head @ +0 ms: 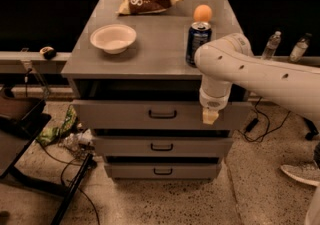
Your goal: Open top drawer
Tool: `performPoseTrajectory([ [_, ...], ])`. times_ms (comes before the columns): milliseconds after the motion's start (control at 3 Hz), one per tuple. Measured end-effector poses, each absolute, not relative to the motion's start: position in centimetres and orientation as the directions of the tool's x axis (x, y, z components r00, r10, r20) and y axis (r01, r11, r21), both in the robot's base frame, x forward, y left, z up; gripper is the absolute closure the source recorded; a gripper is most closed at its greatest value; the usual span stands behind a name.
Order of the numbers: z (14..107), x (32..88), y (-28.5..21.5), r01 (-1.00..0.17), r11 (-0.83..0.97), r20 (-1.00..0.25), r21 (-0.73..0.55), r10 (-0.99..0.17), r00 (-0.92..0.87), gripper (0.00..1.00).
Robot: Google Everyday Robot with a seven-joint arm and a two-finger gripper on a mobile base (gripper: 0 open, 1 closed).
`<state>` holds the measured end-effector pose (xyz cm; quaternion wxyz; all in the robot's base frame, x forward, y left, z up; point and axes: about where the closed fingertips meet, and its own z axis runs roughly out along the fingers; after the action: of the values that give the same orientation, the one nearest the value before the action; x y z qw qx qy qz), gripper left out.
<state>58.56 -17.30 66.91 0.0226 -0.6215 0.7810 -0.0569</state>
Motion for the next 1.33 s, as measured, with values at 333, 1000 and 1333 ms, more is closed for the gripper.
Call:
performPoseTrajectory([
  [333,67.76,58.56,-17.3,-0.968,0.221,0.035,-0.117,-0.973,-0.226,0.89],
  [1000,67.82,58.56,-17.3,-0.968,0.221,0.036,-0.117,-0.973,-0.226,0.68],
  [1333,67.82,58.56,-17.3,-0.968,0.221,0.036,-0.117,-0.973,-0.226,0.45],
])
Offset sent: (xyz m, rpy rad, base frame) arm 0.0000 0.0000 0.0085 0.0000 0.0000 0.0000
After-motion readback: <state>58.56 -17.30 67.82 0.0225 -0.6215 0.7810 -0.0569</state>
